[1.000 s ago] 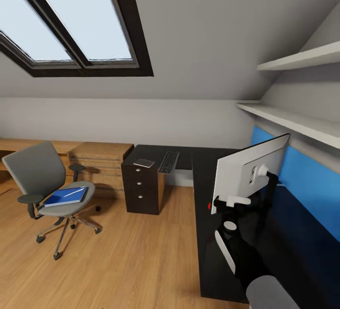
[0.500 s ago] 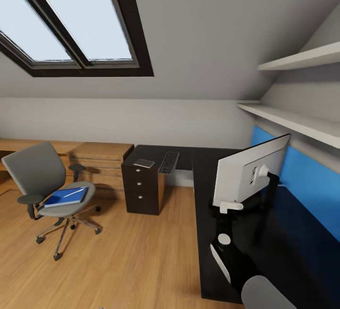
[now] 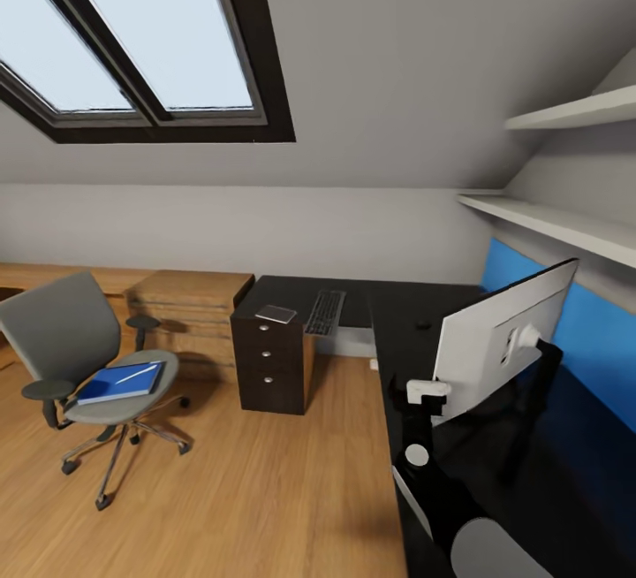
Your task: In the bedroom, organize the workspace by keeping the computer under the desk, ensuring the monitor is on the desk, placing the keyboard on the desk next to the monitor, placing the mouse on the desk next to the keyboard, moving the folder from the swivel chair onto the desk next to the mouse, stacking the notebook on top of the folder with the pen on top of the notebook, and positioning the swivel chair next to the desk.
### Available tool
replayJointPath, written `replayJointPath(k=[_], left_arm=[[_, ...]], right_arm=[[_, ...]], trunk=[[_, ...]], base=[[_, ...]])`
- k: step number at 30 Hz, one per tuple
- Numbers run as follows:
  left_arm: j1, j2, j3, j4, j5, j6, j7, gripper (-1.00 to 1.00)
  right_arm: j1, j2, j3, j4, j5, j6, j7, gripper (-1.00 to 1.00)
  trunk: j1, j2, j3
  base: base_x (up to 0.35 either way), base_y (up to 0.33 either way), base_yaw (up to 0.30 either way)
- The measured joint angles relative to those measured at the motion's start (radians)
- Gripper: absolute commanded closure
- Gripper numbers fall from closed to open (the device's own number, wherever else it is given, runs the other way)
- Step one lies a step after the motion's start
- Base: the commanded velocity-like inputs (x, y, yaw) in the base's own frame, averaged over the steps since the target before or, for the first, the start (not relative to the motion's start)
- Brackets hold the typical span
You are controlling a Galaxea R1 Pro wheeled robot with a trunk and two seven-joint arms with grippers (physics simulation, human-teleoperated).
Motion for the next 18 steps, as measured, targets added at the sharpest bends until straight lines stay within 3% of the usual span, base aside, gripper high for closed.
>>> replayJointPath(k=[5, 11, 18], left_arm=[[0.000, 0.000, -0.001, 0.000, -0.001, -0.001, 0.000, -1.00], [0.000, 0.000, -0.002, 0.000, 0.000, 0.000, 0.000, -1.00], [0.000, 0.000, -0.002, 0.000, 0.000, 0.000, 0.000, -1.00]], right_arm=[[0.000, -0.001, -0.075, 0.007, -0.004, 0.001, -0.068, -1.00], [0.000, 0.000, -0.154, 0.007, -0.005, 0.000, -0.131, -1.00], [0.000, 0.000, -0.172, 0.007, -0.009, 0.002, -0.151, -1.00]], trunk=[[0.000, 0.000, 0.000], [0.000, 0.000, 0.000], [0.000, 0.000, 0.000]], base=[[0.260, 0.010, 0.000], [0.056, 0.001, 0.000], [0.002, 0.000, 0.000]])
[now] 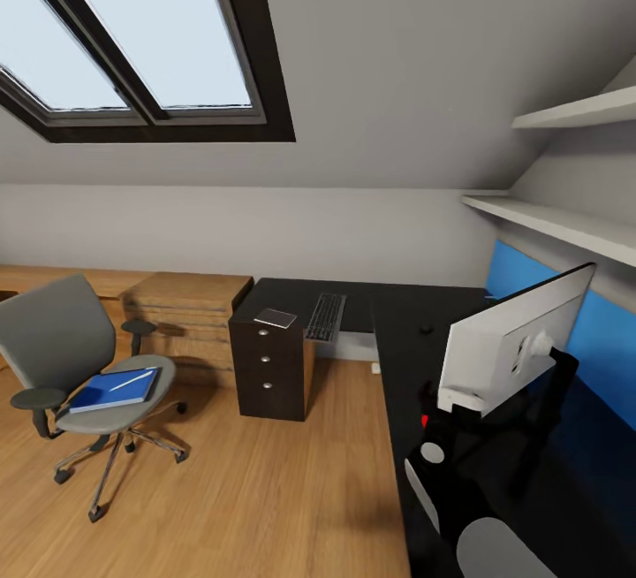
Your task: In the bedroom, organize the workspace by keeping the computer under the desk, ensuring the monitor is on the desk, placing the keyboard on the desk next to the monitor, placing the mouse on the desk next to the keyboard, moving the folder from the swivel chair onto the desk next to the mouse, stacking the notebook on top of the folder with the pen on top of the notebook, and positioning the swivel chair next to the desk.
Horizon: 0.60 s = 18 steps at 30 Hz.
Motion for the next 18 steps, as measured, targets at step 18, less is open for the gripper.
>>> replayJointPath(k=[18], left_arm=[[0.000, 0.000, 0.000, 0.000, -0.001, 0.000, 0.000, -1.00]], right_arm=[[0.000, 0.000, -0.038, 0.000, -0.005, 0.004, -0.004, -1.00]], trunk=[[0.000, 0.000, 0.000]], base=[[-0.190, -0.154, 0.000]])
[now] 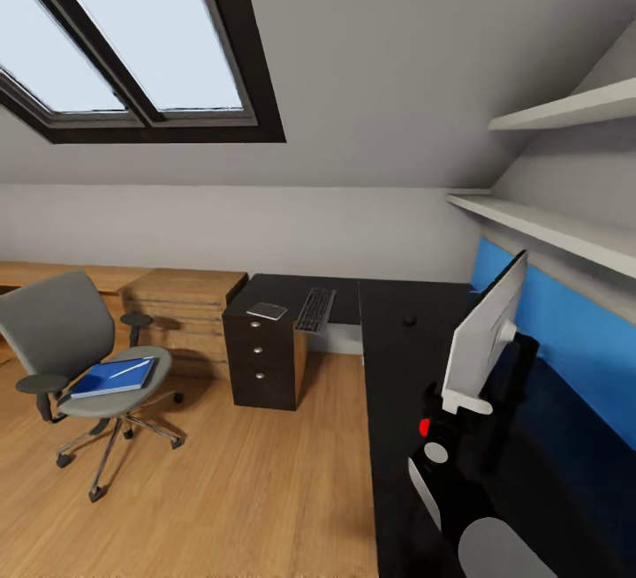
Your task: In the bedroom, organize the workspace by keeping the computer under the desk, ensuring the monitor is on the desk, placing the keyboard on the desk next to the monitor, placing the mouse on the desk next to the keyboard, moving the folder from the swivel chair onto the desk next to the mouse, stacking the notebook on top of the folder with the pen on top of the notebook, and positioning the swivel chair next to the desk.
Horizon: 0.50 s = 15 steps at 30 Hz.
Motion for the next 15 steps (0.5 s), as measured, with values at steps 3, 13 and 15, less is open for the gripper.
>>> replayJointPath(k=[3, 13, 15], left_arm=[[0.000, 0.000, 0.000, 0.000, 0.000, 0.000, 0.000, -1.00], [0.000, 0.000, 0.000, 0.000, 0.000, 0.000, 0.000, -1.00], [0.000, 0.000, 0.000, 0.000, 0.000, 0.000, 0.000, -1.00]], right_arm=[[0.000, 0.000, 0.000, 0.000, 0.000, 0.000, 0.000, -1.00], [0.000, 0.000, 0.005, 0.001, 0.000, -0.005, 0.007, -1.00], [0.000, 0.000, 0.005, 0.001, 0.000, -0.006, 0.008, -1.00]], trunk=[[0.000, 0.000, 0.000], [0.000, 0.000, 0.000], [0.000, 0.000, 0.000]], base=[[-0.245, -0.248, 0.000], [-0.247, -0.247, 0.000], [-0.247, -0.246, 0.000]])
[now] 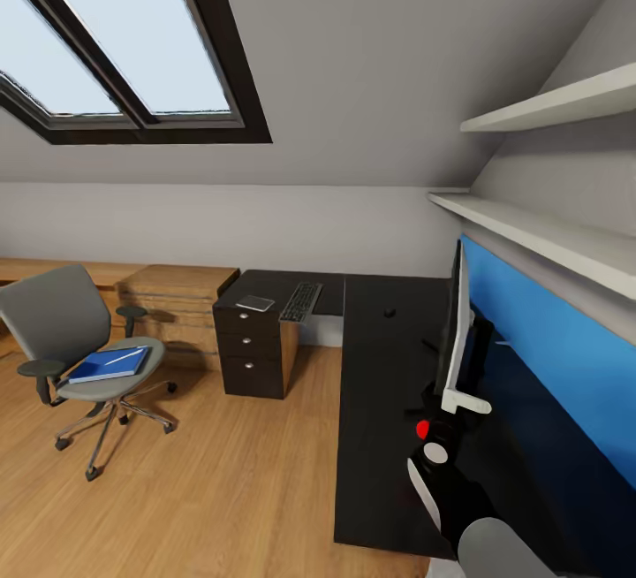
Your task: In the bedroom, organize the workspace by keeping the computer under the desk, ensuring the monitor is on the desk, placing the keyboard on the desk next to the monitor, placing the mouse on the desk next to the keyboard, moving the folder from the swivel chair onto the desk next to the mouse, stacking the notebook on top of the folder with the pen on top of the notebook, and positioning the swivel chair next to the desk.
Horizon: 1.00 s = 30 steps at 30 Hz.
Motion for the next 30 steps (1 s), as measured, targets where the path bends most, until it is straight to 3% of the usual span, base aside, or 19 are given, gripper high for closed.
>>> replayJointPath(k=[8, 11, 19, 24, 30], left_arm=[[0.000, 0.000, 0.000, 0.001, 0.001, 0.000, 0.000, -1.00], [0.000, 0.000, -0.002, 0.000, 0.000, 0.000, 0.000, -1.00], [0.000, 0.000, -0.004, 0.001, 0.001, 0.000, 0.000, -1.00], [0.000, 0.001, -0.004, 0.012, 0.001, 0.000, 0.000, -1.00], [0.000, 0.001, -0.003, 0.019, 0.000, 0.000, 0.000, -1.00]], right_arm=[[0.000, 0.003, 0.002, 0.001, 0.000, -0.002, 0.017, -1.00], [0.000, 0.003, 0.002, 0.002, 0.000, -0.003, 0.054, -1.00], [0.001, 0.005, 0.002, 0.002, -0.002, -0.005, 0.083, -1.00], [0.001, 0.005, 0.002, 0.002, -0.002, -0.007, 0.139, -1.00], [0.001, 0.006, 0.002, 0.002, -0.003, -0.007, 0.149, -1.00]], trunk=[[0.000, 0.000, 0.000], [0.000, 0.000, 0.000], [0.000, 0.000, 0.000], [0.000, 0.000, 0.000], [0.000, 0.000, 0.000]], base=[[-0.246, -0.232, 0.000], [-0.176, -0.260, 0.000], [-0.029, -0.129, 0.000], [-0.001, -0.197, 0.000], [0.000, -0.051, 0.000]])
